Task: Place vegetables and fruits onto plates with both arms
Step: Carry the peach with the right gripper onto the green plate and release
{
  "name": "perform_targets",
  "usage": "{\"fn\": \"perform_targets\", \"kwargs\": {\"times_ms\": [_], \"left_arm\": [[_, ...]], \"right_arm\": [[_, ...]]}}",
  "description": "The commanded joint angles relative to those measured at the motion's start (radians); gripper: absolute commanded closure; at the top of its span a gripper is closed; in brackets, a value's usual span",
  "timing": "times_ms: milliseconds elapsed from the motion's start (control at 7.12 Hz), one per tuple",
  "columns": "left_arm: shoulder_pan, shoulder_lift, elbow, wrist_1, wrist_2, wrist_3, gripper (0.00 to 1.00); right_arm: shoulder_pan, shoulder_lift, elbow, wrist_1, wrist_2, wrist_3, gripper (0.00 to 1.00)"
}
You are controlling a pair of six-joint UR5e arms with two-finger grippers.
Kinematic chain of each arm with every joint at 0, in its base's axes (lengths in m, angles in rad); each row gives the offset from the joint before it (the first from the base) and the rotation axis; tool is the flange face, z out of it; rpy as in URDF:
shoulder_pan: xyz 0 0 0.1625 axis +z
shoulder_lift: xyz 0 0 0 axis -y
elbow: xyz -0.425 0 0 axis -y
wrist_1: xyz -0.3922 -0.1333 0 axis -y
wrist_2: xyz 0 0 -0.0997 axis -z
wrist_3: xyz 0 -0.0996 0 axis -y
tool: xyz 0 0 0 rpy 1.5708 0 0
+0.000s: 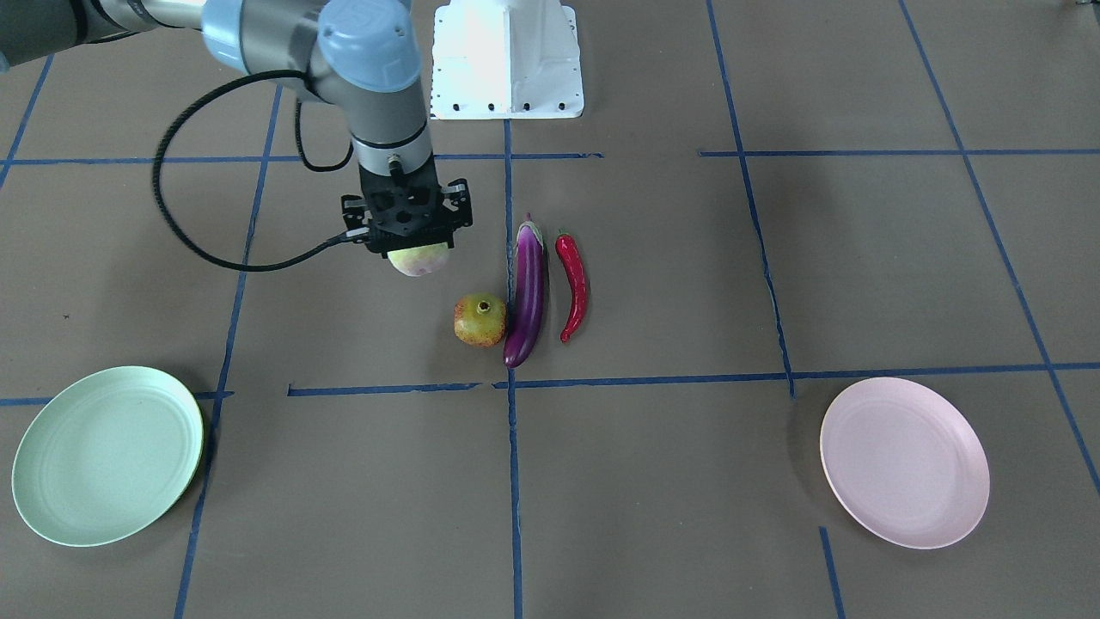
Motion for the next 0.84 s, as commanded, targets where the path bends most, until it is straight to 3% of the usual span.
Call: {"fn": "perform_targets", "kwargs": {"times_ms": [0,140,561,702], "left_arm": [[0.000,0.002,0.001,-0.001,-0.001,0.001,0.00],[0.000,0.002,0.001,-0.001,-0.001,0.000,0.00],[0.000,0.002,0.000,-0.001,-0.001,0.001,0.00],[0.000,0.002,-0.003,-0.001,-0.003,0.000,0.00]], "right_arm": [[0.218,-0.058,-0.075,0.001,0.113,-0.326,0.88],[0.298,-0.077,-0.173,0.065,0.154,-0.454,0.88],[0.422,-0.162,-0.538,0.480,0.239,-0.659,0.85],[0.422,-0.182,-0.580,0.550,0.237,-0.658,0.76]]}}
